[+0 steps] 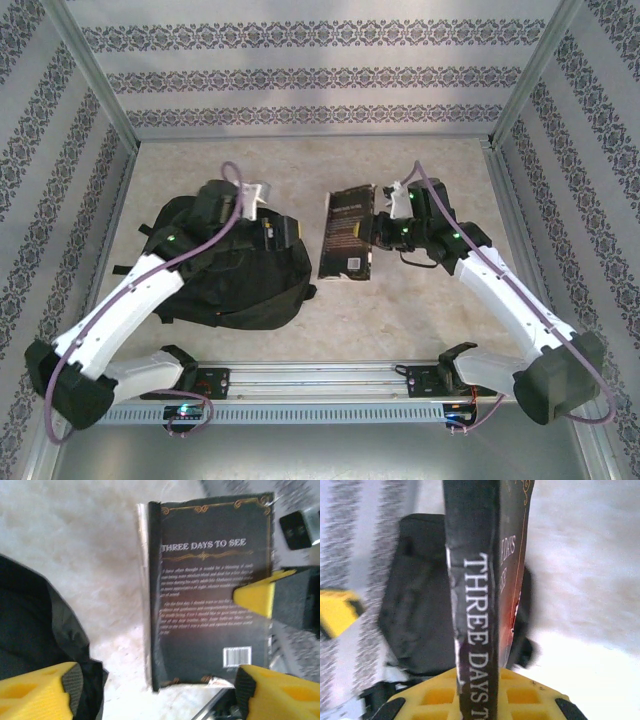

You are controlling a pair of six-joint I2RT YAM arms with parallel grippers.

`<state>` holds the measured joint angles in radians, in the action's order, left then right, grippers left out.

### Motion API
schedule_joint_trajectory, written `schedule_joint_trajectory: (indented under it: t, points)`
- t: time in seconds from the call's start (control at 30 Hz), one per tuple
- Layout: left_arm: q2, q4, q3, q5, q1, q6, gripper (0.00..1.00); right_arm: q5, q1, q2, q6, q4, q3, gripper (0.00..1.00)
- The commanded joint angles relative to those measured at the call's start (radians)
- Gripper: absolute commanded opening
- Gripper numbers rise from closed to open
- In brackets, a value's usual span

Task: Pack the student bag
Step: Pass the book.

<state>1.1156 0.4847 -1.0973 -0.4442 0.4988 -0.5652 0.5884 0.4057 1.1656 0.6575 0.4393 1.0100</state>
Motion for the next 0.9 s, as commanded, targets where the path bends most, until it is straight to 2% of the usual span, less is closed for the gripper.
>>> schedule_joint_trajectory:
  t: [0.0, 0.3, 0.43, 0.63, 0.77, 0.87]
  points:
    - [-0.039, -0.180, 0.035, -0.191, -0.046, -0.061, 0.88, 0.195, 0.043, 0.002, 0.050, -0.201, 0.079, 0.00]
    - [-0.129, -0.231, 0.133, -0.271, -0.071, -0.027, 0.87, 0.445, 0.102, 0.017, 0.196, -0.437, 0.139, 0.00]
    - [-0.171, -0.406, 0.211, -0.377, -0.078, -0.135, 0.87, 0.510, 0.121, 0.010, 0.221, -0.453, 0.141, 0.00]
    - [-0.199, -0.736, 0.297, -0.504, -0.078, -0.320, 0.84, 0.527, 0.125, -0.018, 0.233, -0.475, 0.100, 0.00]
    - [-0.199, -0.880, 0.325, -0.536, -0.081, -0.408, 0.76, 0.517, 0.115, -0.034, 0.234, -0.475, 0.081, 0.00]
    - [-0.200, -0.907, 0.328, -0.549, -0.084, -0.416, 0.59, 0.516, 0.101, -0.047, 0.235, -0.472, 0.066, 0.00]
